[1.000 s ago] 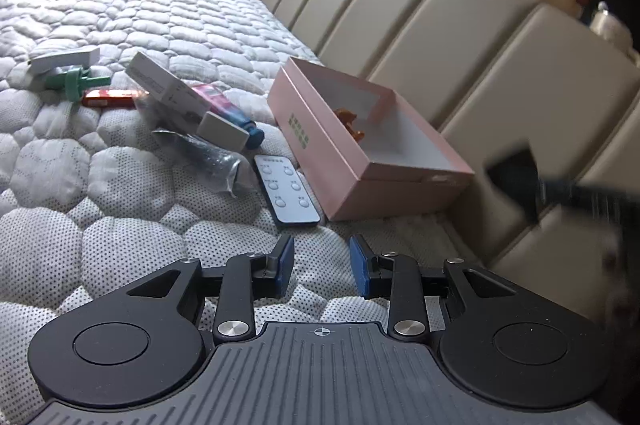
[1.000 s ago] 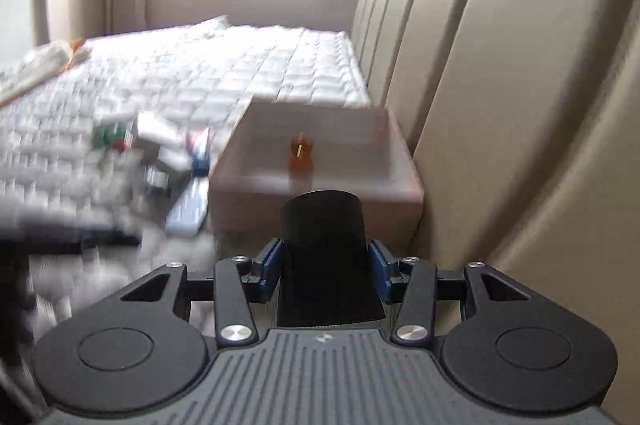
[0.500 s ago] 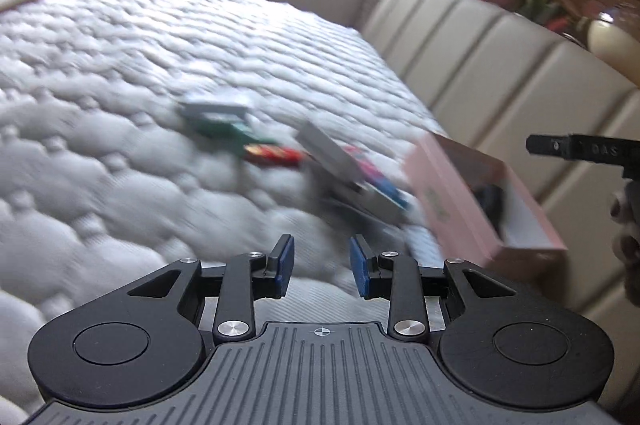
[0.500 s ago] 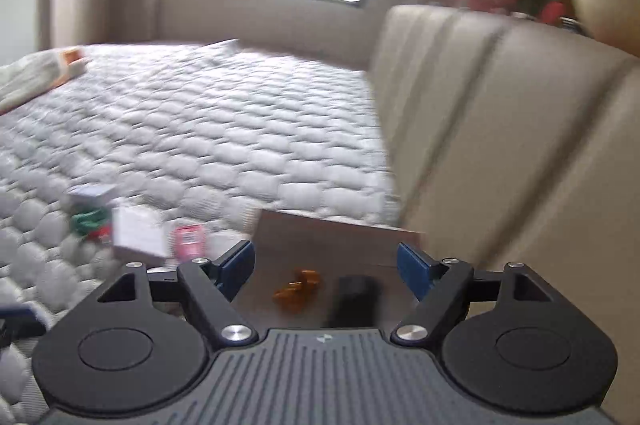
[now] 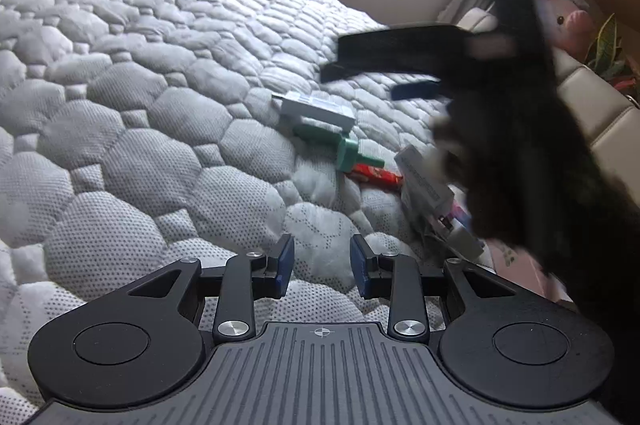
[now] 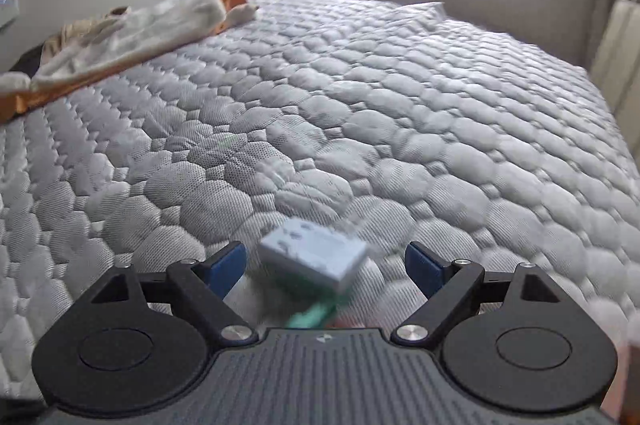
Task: Organize rigid objects
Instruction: 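Grasp the white-and-blue rectangular box with the right tool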
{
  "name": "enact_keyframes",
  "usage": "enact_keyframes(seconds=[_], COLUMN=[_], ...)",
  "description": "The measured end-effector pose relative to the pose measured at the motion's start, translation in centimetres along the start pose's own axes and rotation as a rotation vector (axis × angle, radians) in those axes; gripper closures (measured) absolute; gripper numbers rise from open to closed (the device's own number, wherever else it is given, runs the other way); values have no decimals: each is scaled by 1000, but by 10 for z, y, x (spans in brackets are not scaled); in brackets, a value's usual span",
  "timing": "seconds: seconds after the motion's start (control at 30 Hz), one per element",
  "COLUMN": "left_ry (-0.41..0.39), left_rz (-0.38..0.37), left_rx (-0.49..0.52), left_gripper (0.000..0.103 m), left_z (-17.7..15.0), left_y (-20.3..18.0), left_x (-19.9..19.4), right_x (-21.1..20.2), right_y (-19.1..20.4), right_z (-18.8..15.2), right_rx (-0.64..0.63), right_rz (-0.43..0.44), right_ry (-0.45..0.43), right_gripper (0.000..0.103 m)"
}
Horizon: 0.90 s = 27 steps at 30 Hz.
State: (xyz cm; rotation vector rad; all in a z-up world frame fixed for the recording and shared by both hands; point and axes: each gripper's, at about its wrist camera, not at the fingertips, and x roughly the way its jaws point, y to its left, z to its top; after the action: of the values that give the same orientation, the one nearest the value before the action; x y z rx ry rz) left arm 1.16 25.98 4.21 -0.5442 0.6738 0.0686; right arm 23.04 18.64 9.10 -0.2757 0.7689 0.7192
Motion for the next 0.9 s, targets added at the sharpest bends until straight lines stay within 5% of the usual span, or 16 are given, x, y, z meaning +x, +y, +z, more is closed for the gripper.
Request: enact_keyframes(seconds=[0.2,0.47,0.57,0.73,0.83,0.9], left_ry=[9,13,13,10,6,3], left_rz=[-36,-15,-12,-11,-4,5], left_rx=[-39,-55,-56,-61,-62,-58], left_gripper=[70,70,70,70,70,70], left_z=[3,3,3,4,3,2], left_y=[5,9,10,10,11,10], left_x=[2,4,4,3,2,2], right_x=[62,78,64,23,-4,-20], right_y=[-19,1,3,-1,1,3], right_z=[18,7,2,-6,-24,-42], right_rx=[25,-113,-124,-78,-83,-85], right_rz=[79,116,96,124,123,115], right_ry=[101,170,160,178,205,228], right_gripper=[16,18,33,73,86,86])
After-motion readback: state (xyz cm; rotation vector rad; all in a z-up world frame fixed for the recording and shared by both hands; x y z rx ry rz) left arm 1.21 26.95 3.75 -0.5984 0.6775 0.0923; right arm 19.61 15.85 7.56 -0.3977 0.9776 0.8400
